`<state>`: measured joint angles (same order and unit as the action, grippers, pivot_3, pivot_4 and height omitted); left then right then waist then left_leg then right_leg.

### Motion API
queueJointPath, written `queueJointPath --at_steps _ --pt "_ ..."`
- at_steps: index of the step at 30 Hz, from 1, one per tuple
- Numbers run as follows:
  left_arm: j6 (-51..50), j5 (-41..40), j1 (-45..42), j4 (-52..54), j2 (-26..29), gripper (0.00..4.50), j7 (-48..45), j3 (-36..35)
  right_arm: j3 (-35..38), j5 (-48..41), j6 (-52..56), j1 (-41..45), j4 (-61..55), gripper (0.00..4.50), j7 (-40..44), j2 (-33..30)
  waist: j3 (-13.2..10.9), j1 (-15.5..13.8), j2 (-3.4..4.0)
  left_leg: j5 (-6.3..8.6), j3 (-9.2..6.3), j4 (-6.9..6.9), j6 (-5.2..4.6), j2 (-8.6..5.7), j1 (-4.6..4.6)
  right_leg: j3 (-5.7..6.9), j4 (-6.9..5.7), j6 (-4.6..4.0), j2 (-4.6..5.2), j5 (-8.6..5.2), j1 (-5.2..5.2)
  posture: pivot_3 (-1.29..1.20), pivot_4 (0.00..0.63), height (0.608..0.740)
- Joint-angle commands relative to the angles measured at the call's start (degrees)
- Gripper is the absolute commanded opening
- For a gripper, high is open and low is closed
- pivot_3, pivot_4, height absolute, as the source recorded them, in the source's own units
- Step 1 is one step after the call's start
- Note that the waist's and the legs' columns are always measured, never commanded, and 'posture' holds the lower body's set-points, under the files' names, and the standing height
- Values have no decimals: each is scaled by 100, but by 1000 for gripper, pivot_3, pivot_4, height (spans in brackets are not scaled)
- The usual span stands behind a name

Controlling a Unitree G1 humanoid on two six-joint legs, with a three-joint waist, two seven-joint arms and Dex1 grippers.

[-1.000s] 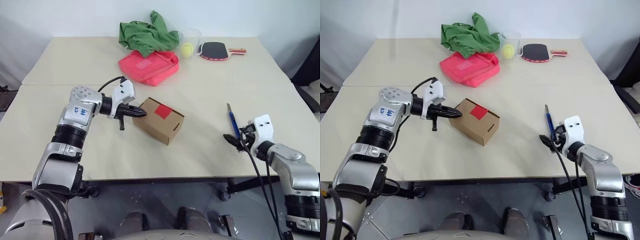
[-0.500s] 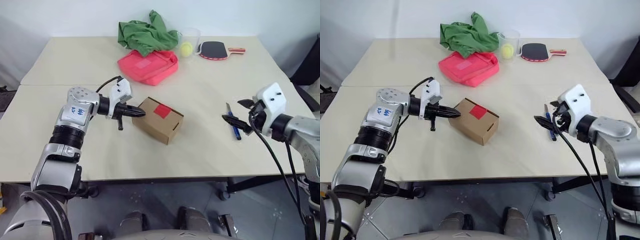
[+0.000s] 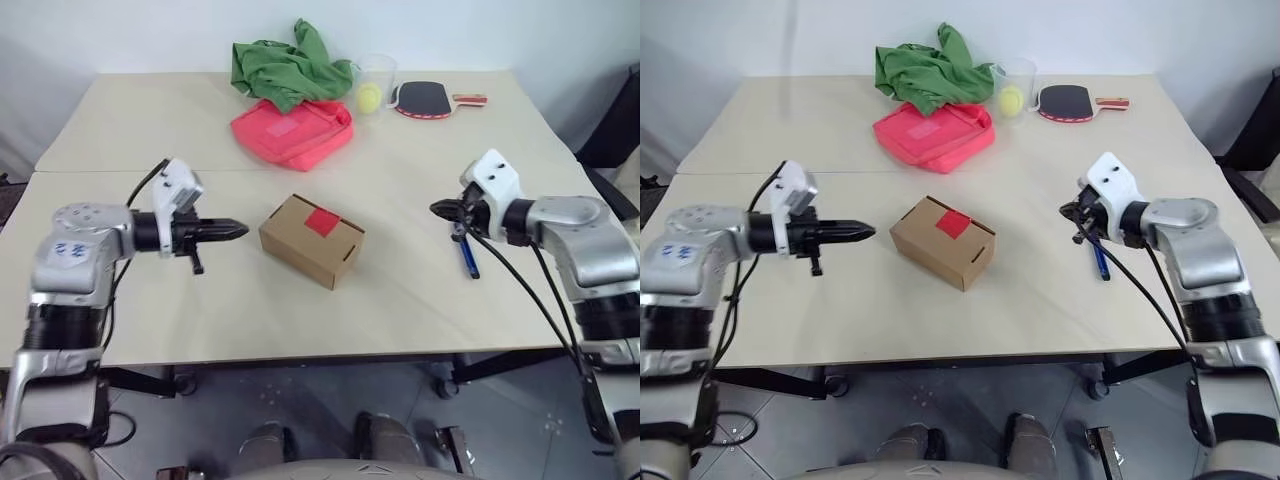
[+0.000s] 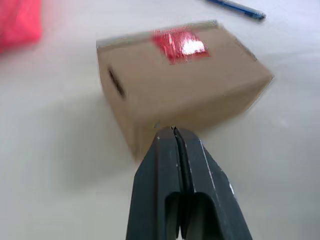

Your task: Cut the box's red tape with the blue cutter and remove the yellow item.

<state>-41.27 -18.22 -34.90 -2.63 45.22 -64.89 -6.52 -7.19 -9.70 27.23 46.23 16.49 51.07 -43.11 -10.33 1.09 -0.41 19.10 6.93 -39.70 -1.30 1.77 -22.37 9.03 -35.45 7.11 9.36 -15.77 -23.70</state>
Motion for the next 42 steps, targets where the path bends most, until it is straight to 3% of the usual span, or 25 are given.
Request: queueJointPath --at_steps 1,7,13,19,30,36,42 --pt "-649 -432 581 892 200 0 201 -323 -200 314 -715 480 877 15 250 265 -1 40 0 0 -3 1 0 -1 1 -2 0 0 1 0 0 0 150 740" --pt "-884 -705 1166 1487 -83 0 834 -465 -463 742 -1677 1078 2272 15 489 827 -1 49 1 0 -7 2 1 1 2 -2 -2 0 1 0 0 0 150 740" --pt "-704 -622 1439 1548 -732 0 1657 -251 -588 1258 -2486 1858 3976 15 -20 1677 -2 84 2 -1 -11 5 2 2 8 -5 -8 -1 0 0 0 0 150 740" --pt "-334 -540 1353 1117 -1054 0 1833 63 -535 1227 -2482 1916 4088 15 412 2154 -2 73 3 -2 -10 11 4 1 8 -3 -7 -1 0 0 1 0 150 740" --pt "749 -121 541 -206 -1248 0 1881 382 -617 957 -861 480 696 15 1584 1651 -2 54 3 -2 -9 7 5 -3 6 1 -9 0 0 0 3 0 150 740" --pt "1200 34 51 -884 -1348 0 1794 512 -657 683 252 -250 -1220 15 1568 1489 -2 47 3 -1 -7 7 5 -2 7 2 -10 -1 -1 0 2 0 150 740" --pt "1585 198 -326 -1522 -1423 0 1689 597 -779 412 1018 -521 -2309 15 1314 1614 -2 44 3 -1 -4 6 5 -4 6 3 -9 0 0 0 2 0 150 740"
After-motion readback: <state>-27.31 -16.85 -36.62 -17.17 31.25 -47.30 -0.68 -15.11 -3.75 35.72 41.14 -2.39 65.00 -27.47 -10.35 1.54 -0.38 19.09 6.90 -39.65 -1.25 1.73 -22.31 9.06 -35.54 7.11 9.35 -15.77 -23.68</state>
